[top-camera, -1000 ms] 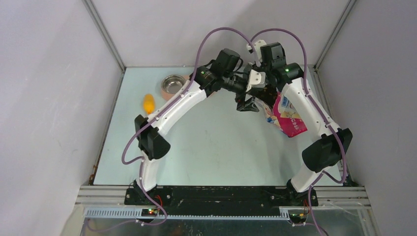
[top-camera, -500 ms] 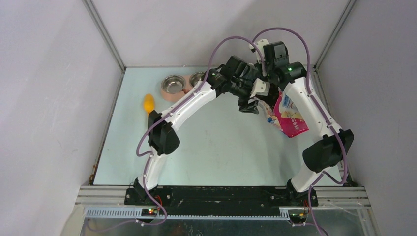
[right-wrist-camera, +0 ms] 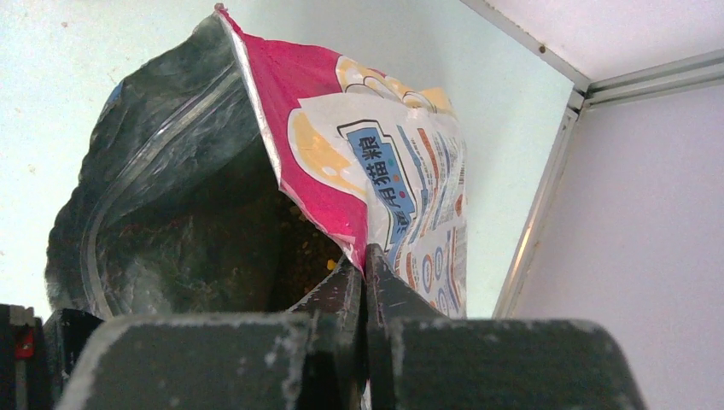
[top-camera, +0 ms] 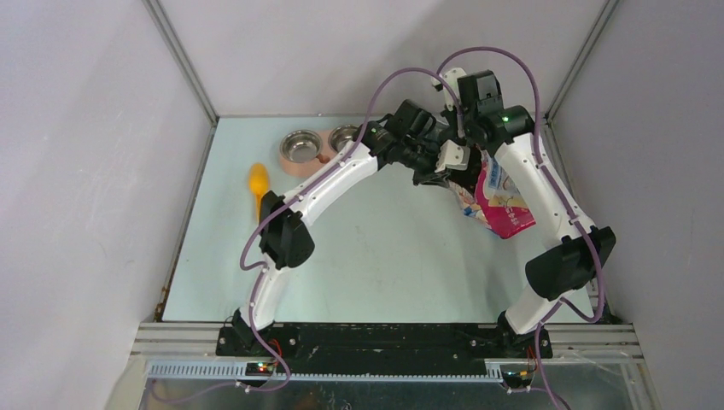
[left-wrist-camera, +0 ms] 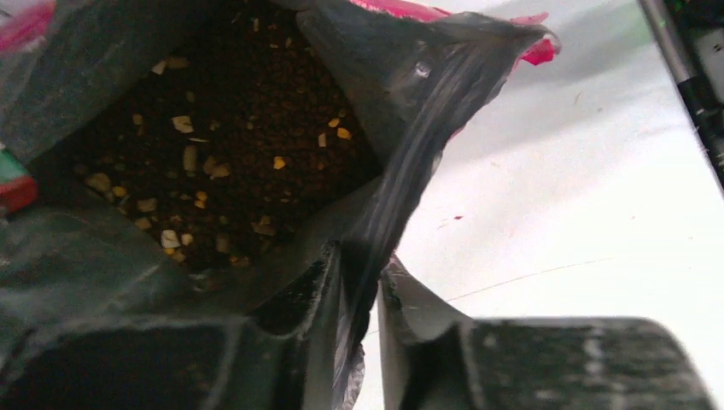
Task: Serve the pet food
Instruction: Adjust the pet food bag at the center of the board.
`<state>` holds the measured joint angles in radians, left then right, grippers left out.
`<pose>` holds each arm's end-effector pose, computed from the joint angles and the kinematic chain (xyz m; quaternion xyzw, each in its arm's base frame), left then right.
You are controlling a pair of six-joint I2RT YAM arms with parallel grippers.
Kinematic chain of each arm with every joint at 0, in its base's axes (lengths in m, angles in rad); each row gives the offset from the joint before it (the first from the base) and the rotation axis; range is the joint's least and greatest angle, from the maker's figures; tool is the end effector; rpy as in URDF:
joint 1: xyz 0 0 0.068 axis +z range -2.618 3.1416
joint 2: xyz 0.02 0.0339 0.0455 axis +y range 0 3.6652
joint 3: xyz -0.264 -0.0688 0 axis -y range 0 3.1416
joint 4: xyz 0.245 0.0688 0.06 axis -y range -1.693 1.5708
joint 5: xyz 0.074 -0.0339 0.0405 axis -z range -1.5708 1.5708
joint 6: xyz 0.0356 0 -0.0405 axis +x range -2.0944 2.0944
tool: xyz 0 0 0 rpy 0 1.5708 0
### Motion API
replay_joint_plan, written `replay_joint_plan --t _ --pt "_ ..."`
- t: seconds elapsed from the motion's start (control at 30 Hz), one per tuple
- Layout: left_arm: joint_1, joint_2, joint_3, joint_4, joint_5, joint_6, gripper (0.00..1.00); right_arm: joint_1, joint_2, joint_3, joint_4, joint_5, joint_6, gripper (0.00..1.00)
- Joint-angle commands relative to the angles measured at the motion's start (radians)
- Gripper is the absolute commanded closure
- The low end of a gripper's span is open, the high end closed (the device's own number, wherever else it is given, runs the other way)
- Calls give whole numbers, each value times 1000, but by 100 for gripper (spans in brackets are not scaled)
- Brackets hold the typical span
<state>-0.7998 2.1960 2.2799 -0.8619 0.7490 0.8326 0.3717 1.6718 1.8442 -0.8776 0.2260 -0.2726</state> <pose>0.3205 -0.3647 0.3376 0.7222 0.4852 -0.3315 0.3648 0.3387 0.1235 0.4068 -0.2407 0.8706 -0.0816 0.4213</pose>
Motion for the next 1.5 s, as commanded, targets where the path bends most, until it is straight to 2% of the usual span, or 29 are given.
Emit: replay_joint_plan --t 0.0,0.03,0.1,0.17,0.5,0.6,0.77,0.83,0.87,1.0,1.1,1.17,1.27,1.4,1.47 --pt "-15 4 7 30 -74 -23 80 19 -58 69 12 -33 11 100" --pt "-17 2 5 30 -78 -22 82 18 -59 68 11 -30 8 100" --pt "-17 -8 3 24 -85 -21 93 17 -58 65 7 -23 2 100" --pt "-18 -26 1 9 -85 -24 99 18 -57 64 8 -6 -7 100" --pt "-27 -220 -172 -168 31 72 100 29 -20 107 -10 45 -29 100" --pt "-46 -279 -296 -156 41 76 100 54 -12 113 -21 41 -24 100" --pt "-70 -315 -372 -121 49 19 100 85 -7 107 -41 34 -27 100" --pt "-71 -324 -374 -97 51 -22 93 90 -11 98 -46 30 -32 100" --pt "-71 -331 -371 -86 46 -39 81 91 -16 95 -47 26 -36 100" --pt "-71 -353 -355 -29 -24 -121 56 95 -27 75 -58 21 -42 100" --pt "-66 -378 -355 -9 -57 -165 46 99 -35 67 -63 17 -46 100" --pt "-61 -401 -356 -1 -68 -190 35 103 -40 65 -68 16 -48 98" --pt "-49 -450 -362 4 -96 -216 14 106 -45 65 -73 15 -49 90" --pt "-16 -539 -411 13 -146 -233 1 108 -52 66 -74 21 -55 74" --pt "31 -598 -484 34 -166 -251 0 108 -58 68 -70 37 -63 66"
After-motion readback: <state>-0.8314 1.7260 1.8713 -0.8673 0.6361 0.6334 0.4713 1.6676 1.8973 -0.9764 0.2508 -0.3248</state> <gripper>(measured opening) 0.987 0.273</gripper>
